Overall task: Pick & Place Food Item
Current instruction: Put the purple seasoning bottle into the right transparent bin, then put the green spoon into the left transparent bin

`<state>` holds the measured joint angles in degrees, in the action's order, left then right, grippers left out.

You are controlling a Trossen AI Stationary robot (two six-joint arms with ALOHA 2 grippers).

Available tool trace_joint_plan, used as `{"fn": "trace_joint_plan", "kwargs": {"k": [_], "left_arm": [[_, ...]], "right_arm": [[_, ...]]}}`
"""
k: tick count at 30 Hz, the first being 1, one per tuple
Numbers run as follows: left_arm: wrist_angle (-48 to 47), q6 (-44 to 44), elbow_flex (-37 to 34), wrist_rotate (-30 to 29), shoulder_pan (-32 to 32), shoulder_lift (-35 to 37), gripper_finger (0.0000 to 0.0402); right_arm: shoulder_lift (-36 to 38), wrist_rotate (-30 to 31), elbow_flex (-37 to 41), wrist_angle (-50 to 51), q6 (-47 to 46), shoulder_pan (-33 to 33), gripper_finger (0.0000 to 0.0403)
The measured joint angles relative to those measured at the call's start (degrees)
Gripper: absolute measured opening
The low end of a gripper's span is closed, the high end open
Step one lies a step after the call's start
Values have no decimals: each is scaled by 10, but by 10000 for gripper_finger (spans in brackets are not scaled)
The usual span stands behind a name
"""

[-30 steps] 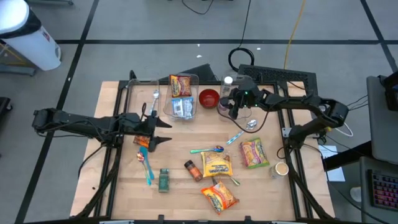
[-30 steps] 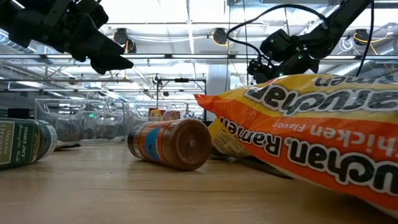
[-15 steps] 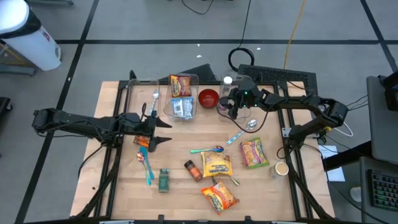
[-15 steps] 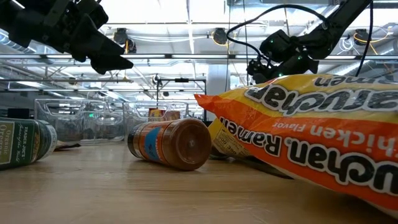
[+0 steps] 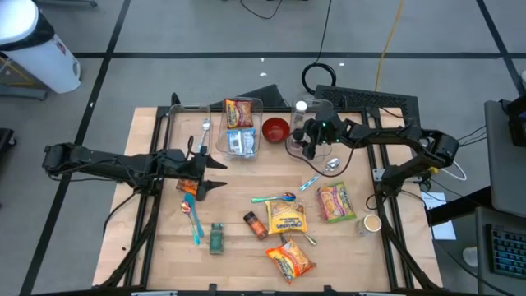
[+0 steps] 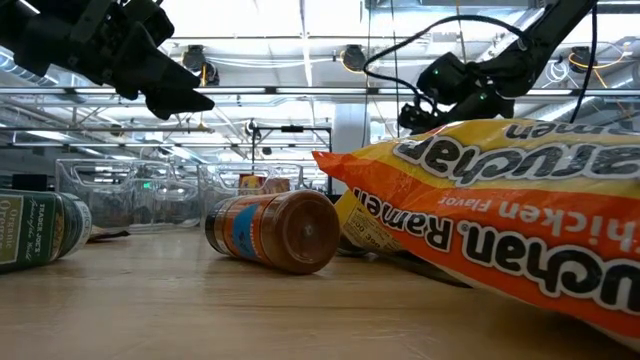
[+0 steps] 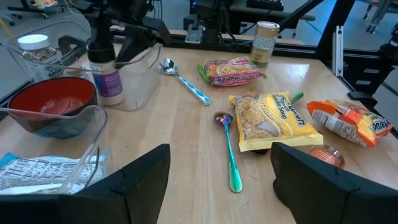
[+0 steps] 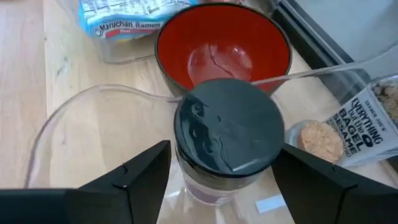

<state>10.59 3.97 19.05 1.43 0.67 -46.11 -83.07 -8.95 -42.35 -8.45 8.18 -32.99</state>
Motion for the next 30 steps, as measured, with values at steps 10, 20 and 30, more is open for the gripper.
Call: {"fn": "trace_joint_plan", "kwargs": {"k": [10,20,30], "left_arm": [[18,-6,0,-7,0,0,282],[142,-80,0,-51,0,0,282],[175,-83,0,-50,0,0,282]], "right_arm": [[101,17,0,1,18,0,263],[246,13,-1,-74,13,27,259],[224,12,96,-330,-59,88,258]]}}
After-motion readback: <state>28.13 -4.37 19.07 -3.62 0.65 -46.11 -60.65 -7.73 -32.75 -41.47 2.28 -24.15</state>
